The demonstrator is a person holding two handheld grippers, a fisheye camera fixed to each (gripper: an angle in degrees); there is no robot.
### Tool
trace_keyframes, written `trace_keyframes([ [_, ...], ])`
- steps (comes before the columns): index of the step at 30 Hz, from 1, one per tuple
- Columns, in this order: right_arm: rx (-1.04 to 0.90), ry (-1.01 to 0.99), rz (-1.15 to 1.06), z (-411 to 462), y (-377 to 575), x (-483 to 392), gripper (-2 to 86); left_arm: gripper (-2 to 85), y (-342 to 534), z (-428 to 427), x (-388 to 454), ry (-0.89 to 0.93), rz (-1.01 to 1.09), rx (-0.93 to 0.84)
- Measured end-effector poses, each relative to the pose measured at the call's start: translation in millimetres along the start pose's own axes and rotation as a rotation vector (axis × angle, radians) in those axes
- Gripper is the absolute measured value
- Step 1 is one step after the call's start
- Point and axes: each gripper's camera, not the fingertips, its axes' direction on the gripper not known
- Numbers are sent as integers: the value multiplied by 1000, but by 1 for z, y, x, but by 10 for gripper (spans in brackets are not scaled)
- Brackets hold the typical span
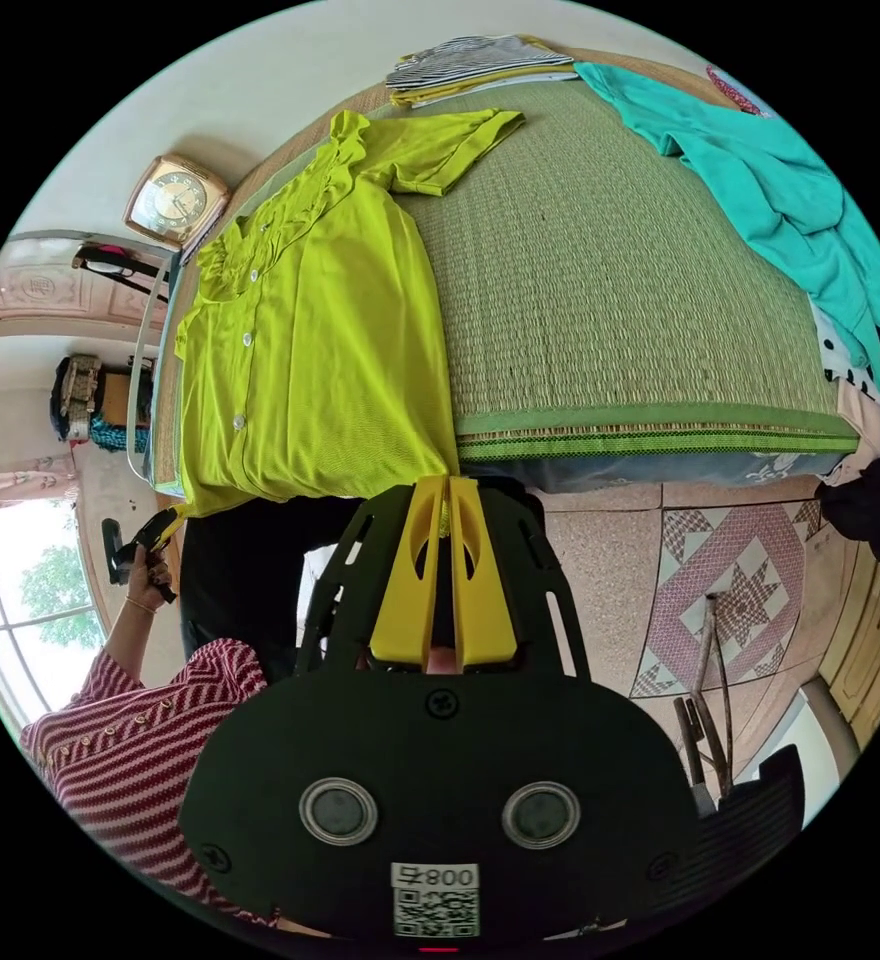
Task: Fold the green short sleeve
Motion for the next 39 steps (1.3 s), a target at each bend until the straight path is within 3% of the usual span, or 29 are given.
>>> trace_keyframes([
  [9, -7, -89, 41, 7, 7, 20, 2, 11, 14, -29, -31, -21, 5, 122],
  [13, -8, -114, 60, 11, 6, 28, 2, 43, 11, -3, -36, 64, 38, 36],
  [17, -15, -115, 54, 10, -1, 31, 2, 41, 7, 16, -36, 27, 41, -26],
  [29, 2, -166, 82, 9, -3, 53, 2, 18, 10, -7, -62, 99, 1, 112],
  [34, -10, -166, 79, 13, -9, 53, 2, 78, -1, 24, -57, 165, 7, 29],
  [39, -21, -163, 75, 14, -14, 54, 3, 29, -9, 37, -48, 162, 13, -6],
])
